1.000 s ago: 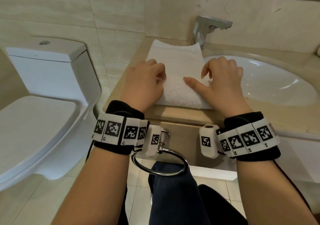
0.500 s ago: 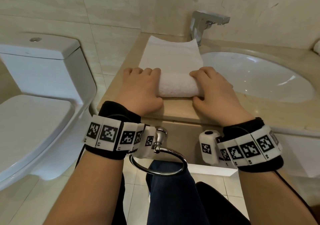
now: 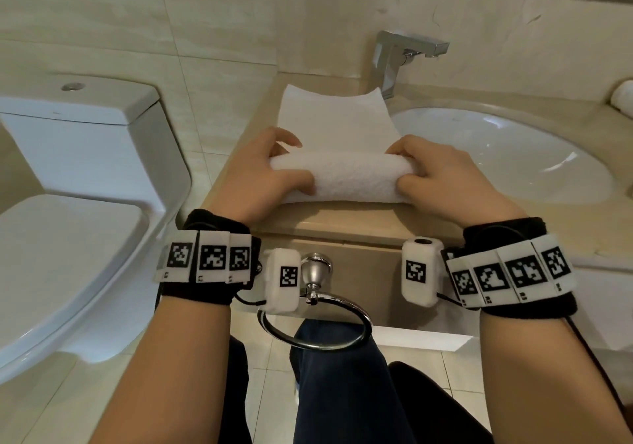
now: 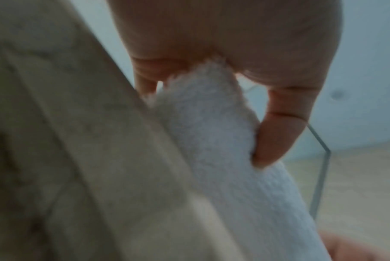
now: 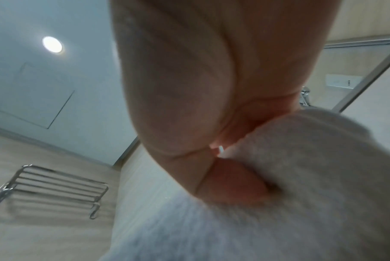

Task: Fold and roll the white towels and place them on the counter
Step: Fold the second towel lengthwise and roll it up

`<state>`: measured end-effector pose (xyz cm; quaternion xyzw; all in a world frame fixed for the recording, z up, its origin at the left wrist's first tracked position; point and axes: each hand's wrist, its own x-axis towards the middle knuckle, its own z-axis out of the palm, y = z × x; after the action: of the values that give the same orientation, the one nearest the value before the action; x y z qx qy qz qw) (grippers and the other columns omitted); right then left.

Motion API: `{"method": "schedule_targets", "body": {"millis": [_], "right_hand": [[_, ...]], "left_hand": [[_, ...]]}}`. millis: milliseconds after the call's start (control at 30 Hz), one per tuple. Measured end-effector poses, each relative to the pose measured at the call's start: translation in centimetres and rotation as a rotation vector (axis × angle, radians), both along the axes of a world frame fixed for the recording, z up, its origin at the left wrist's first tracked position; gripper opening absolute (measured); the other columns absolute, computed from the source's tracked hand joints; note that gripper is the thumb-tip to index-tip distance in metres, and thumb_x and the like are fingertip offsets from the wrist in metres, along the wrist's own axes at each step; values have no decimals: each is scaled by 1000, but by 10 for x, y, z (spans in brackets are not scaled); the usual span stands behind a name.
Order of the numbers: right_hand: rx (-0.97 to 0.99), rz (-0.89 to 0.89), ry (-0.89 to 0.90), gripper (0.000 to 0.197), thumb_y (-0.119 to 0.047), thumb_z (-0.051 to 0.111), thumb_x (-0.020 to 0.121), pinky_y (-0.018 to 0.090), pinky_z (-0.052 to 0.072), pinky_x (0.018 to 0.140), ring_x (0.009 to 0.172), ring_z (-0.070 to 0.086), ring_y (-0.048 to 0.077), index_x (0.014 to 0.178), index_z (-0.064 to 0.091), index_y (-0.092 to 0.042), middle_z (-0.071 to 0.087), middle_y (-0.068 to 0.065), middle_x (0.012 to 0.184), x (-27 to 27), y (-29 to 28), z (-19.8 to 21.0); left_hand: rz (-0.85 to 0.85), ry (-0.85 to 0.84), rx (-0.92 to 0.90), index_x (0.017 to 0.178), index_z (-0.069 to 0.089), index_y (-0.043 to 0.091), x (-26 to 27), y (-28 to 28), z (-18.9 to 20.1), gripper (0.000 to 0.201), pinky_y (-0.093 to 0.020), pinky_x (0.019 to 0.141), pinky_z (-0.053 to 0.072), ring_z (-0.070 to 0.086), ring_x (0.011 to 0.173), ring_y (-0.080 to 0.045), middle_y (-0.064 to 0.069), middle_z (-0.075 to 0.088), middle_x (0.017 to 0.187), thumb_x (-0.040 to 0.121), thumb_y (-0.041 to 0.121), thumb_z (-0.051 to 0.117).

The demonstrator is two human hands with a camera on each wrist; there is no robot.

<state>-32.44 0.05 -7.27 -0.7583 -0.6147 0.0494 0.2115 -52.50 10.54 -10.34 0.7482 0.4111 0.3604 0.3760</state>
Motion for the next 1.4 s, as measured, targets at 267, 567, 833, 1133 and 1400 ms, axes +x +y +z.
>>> {"method": "schedule_targets", "body": {"millis": [267,567,833,1133,1400], "right_hand": [[132,-123,437,24,-5,49,73,31,37,69,79,49,14,87,56,-22,57,-4,79,8,13,1],[187,-95,465,17,-23,45,89,26,38,68,83,51,7,94,61,-19,58,-12,90,16,7,-17],[67,-118,301,42,-36,33,94,31,34,93,114,44,19,131,52,-30,46,3,121,18,10,-18],[275,-157,-244,29,-28,42,98,31,15,80,116,38,24,122,60,-29,49,0,121,3,10,-18],[215,-144,-213,42,-53,45,90,40,41,89,99,57,24,103,63,-18,66,1,99,-3,6,-13]], "left_hand": [[-9,-232,-109,102,51,41,-3,-2,-6,22,-17,73,48,59,80,9,19,58,95,84,46,63],[194,-79,38,97,51,34,11,0,-6,38,-14,68,32,50,82,6,19,54,86,96,58,22],[274,134,3,90,59,13,20,13,5,45,-31,73,34,49,80,-18,2,55,82,95,47,30],[468,359,323,126,57,22,22,11,2,43,-38,93,34,42,111,-32,-13,52,116,95,45,38],[152,297,673,109,66,11,36,-9,-8,56,-36,77,45,53,85,-23,-6,54,94,80,58,57]]}}
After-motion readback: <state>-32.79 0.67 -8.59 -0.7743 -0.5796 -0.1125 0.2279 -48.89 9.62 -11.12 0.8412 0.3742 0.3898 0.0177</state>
